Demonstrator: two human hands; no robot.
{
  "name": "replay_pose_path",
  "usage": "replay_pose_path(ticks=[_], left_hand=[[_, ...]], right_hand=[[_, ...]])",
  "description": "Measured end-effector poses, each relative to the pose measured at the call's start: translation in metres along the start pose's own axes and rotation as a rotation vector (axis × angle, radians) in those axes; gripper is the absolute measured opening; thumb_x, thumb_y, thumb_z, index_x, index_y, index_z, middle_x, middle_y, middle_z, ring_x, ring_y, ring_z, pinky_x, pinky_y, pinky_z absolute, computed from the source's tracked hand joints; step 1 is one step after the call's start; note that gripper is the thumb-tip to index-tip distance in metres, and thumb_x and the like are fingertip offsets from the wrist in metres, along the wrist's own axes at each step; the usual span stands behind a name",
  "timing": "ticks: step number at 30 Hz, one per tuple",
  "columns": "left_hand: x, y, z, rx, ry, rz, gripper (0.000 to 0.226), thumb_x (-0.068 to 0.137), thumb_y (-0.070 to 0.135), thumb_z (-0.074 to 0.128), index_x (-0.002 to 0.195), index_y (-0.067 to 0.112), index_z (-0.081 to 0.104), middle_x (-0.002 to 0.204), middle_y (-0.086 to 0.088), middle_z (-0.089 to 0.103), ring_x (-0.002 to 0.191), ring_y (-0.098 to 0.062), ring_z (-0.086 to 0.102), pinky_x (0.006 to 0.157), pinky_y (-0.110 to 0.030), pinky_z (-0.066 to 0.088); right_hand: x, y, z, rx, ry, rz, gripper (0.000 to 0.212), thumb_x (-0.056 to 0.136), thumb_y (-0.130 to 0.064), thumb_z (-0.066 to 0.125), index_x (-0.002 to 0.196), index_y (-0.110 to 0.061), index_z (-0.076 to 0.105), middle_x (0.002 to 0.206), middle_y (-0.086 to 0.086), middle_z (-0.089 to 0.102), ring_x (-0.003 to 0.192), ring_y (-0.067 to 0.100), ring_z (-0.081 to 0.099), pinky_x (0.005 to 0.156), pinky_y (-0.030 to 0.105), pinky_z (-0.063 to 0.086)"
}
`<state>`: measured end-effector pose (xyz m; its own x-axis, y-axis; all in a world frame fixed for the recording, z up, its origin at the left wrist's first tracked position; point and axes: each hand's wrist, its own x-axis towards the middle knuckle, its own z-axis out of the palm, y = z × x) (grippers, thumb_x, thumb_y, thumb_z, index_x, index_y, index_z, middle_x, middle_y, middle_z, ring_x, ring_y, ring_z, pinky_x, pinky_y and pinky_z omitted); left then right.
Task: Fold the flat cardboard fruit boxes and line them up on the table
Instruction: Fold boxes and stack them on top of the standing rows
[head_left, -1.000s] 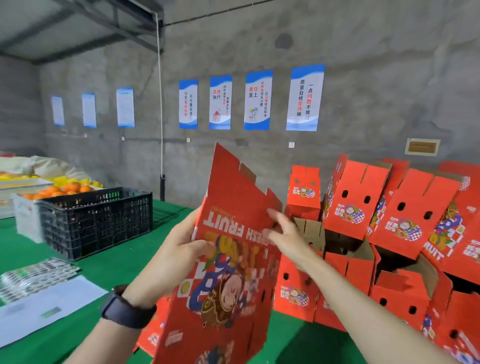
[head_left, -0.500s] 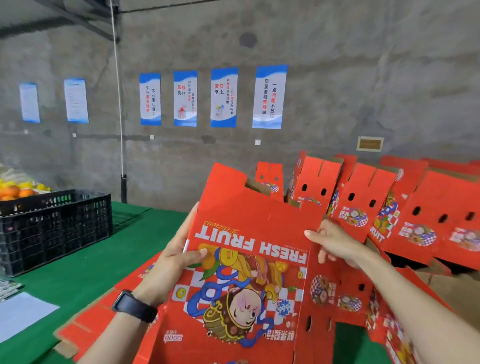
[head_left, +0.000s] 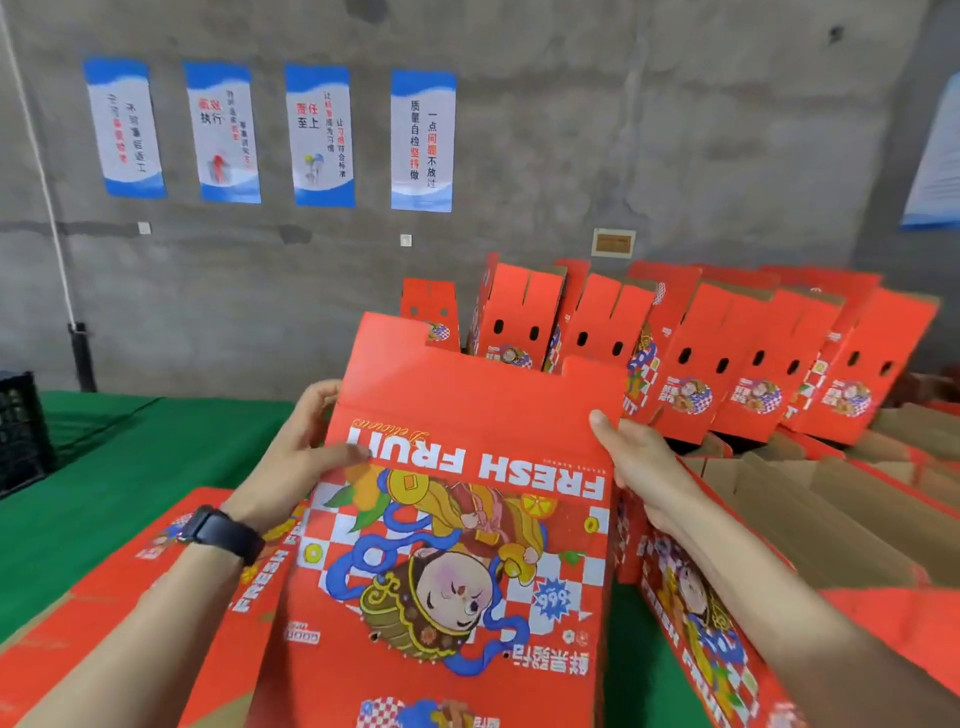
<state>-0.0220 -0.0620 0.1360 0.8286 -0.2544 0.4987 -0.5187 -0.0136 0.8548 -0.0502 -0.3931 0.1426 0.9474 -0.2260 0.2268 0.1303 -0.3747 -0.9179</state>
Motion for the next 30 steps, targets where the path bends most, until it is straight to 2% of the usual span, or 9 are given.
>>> replay_pose_path(ticks=[4,6,8,10,13,18,22,26,30], left_hand=[[0.008,-0.008,-0.001,0.175,-0.11,-0.102,0.029,0.07,0.022,0.077,0.098,0.026,0.068,0.101,-0.002,0.072,0.089,-0.017,0.069,0.067,-0.018,0.052],[0.006,-0.005,0.004,0.169,-0.203,-0.239,0.046,0.06,0.06,0.078,0.09,0.026,0.074,0.096,0.0,0.074,0.083,-0.014,0.07,0.066,-0.016,0.052],[0.004,-0.003,0.007,0.309,-0.299,-0.362,0.089,0.04,0.091,0.06,0.098,0.024,0.072,0.099,0.003,0.074,0.083,-0.011,0.068,0.072,-0.021,0.054],[0.001,-0.003,0.01,0.565,-0.386,-0.402,0.104,0.042,0.101,0.033,0.107,0.028,0.065,0.104,0.008,0.068,0.087,-0.008,0.061,0.082,-0.025,0.051],[-0.005,-0.011,0.016,0.868,-0.314,-0.374,0.084,0.067,0.081,0.014,0.108,0.025,0.062,0.107,0.005,0.067,0.095,-0.012,0.063,0.084,-0.023,0.047],[-0.011,-0.019,0.021,0.808,-0.244,-0.377,0.074,0.07,0.075,0.016,0.067,0.013,0.059,0.054,0.004,0.064,0.053,-0.007,0.062,0.053,-0.014,0.045],[-0.019,-0.026,0.031,0.649,-0.191,-0.408,0.082,0.073,0.071,0.014,0.07,0.008,0.065,0.069,-0.001,0.071,0.066,-0.012,0.066,0.068,-0.025,0.05],[-0.036,-0.047,0.048,0.556,0.083,-0.391,0.079,0.083,0.065,0.011,0.081,0.008,0.067,0.094,-0.009,0.069,0.089,-0.021,0.062,0.079,-0.029,0.042],[-0.055,-0.064,0.065,0.367,0.226,-0.428,0.048,0.101,0.04,0.032,0.089,0.013,0.069,0.095,-0.007,0.072,0.092,-0.028,0.065,0.089,-0.039,0.047]], right_hand=[[-0.007,0.01,-0.002,0.022,0.132,-0.104,0.05,0.099,-0.045,0.039,0.085,0.002,0.049,0.085,0.024,0.055,0.077,0.031,0.054,0.074,0.038,0.043],[-0.012,0.015,-0.001,0.039,0.181,-0.195,0.055,0.101,-0.038,0.04,0.092,0.016,0.048,0.094,0.038,0.054,0.078,0.036,0.056,0.076,0.044,0.046],[-0.018,0.019,0.0,0.065,0.231,-0.275,0.048,0.101,-0.033,0.041,0.086,0.012,0.051,0.082,0.028,0.056,0.071,0.025,0.052,0.07,0.044,0.044],[-0.025,0.022,0.001,0.098,0.265,-0.32,0.041,0.1,-0.032,0.042,0.068,-0.006,0.046,0.06,-0.006,0.045,0.06,0.006,0.041,0.06,0.033,0.034],[-0.036,0.032,0.003,0.147,0.281,-0.362,0.051,0.092,-0.044,0.042,0.068,0.001,0.041,0.059,0.007,0.038,0.058,0.012,0.038,0.057,0.03,0.031],[-0.036,0.055,0.003,0.29,0.346,-0.379,0.061,0.092,-0.044,0.044,0.085,0.017,0.046,0.073,0.02,0.047,0.073,0.024,0.043,0.068,0.041,0.038],[-0.032,0.079,0.005,0.328,0.343,-0.325,0.054,0.095,-0.039,0.044,0.085,0.014,0.052,0.077,0.014,0.049,0.076,0.023,0.045,0.071,0.038,0.038],[-0.036,0.108,0.007,0.294,0.337,-0.192,0.036,0.102,-0.023,0.043,0.078,-0.015,0.069,0.074,0.003,0.067,0.074,0.023,0.06,0.069,0.033,0.048],[-0.049,0.124,0.006,0.194,0.336,-0.125,0.048,0.097,-0.043,0.048,0.073,-0.002,0.056,0.075,0.021,0.058,0.071,0.038,0.055,0.07,0.047,0.044]])
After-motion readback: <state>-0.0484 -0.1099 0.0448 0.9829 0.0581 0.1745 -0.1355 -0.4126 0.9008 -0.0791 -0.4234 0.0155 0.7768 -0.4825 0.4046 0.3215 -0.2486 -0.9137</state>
